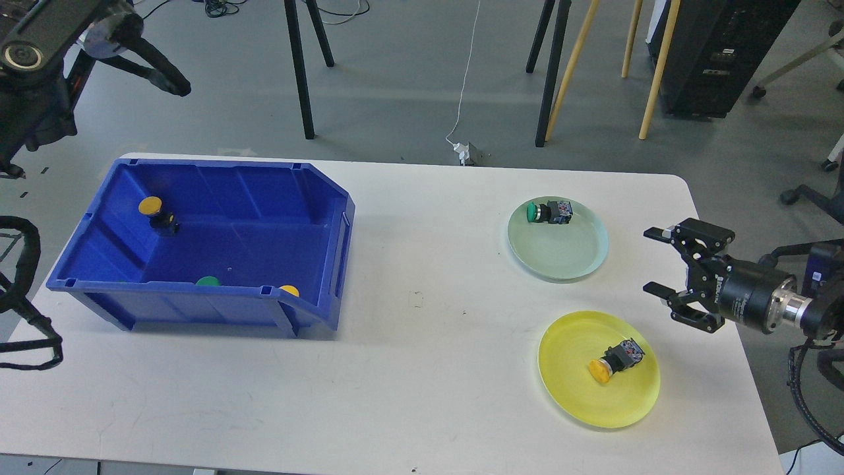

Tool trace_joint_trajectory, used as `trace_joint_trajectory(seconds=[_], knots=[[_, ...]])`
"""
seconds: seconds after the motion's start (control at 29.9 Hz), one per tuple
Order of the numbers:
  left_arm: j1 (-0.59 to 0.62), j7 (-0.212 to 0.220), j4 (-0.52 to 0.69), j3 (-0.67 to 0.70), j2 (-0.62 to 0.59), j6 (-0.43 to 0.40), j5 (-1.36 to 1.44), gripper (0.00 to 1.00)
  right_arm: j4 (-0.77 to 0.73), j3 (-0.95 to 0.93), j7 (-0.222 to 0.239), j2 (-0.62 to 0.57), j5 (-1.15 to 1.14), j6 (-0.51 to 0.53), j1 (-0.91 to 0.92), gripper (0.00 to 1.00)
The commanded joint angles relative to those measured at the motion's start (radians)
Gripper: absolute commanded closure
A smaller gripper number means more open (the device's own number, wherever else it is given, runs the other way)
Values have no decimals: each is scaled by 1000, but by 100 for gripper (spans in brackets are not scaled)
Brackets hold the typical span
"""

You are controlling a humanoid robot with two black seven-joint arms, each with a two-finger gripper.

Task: Pass button and place on color plate
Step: 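Withdraw the right gripper away from the yellow plate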

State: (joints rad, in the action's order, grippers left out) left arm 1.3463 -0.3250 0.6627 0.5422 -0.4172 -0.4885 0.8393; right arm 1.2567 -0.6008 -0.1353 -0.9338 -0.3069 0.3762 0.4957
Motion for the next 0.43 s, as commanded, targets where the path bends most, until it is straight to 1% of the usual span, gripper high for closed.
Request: trace_joint_trajectory(seconds=[0.0,0.07,0.1,0.2,0.23,0.3,0.4], knots=[[-1,1,0,-4,1,0,1,5,-80,-199,-1,36,-3,-17,7,3],[-1,1,2,-7,3,0,1,5,-162,-264,12,93,-15,-13,50,3],[-1,1,3,-10,3,0,3,5,-210,-263,23,111,-17,-11,96,3],[-1,3,8,-10,3,0,3,5,-357,-179,97,150,-40,-10,252,4],[-1,3,11,-10,3,0,3,5,-400,-139,105,156,-46,-10,289,3],[1,4,11,-10,0,0,3,5,-488,-64,98,174,-47,-16,360,3],[1,4,11,-8,-3,0,3,5,-542,-50,94,179,-46,-20,402,1]])
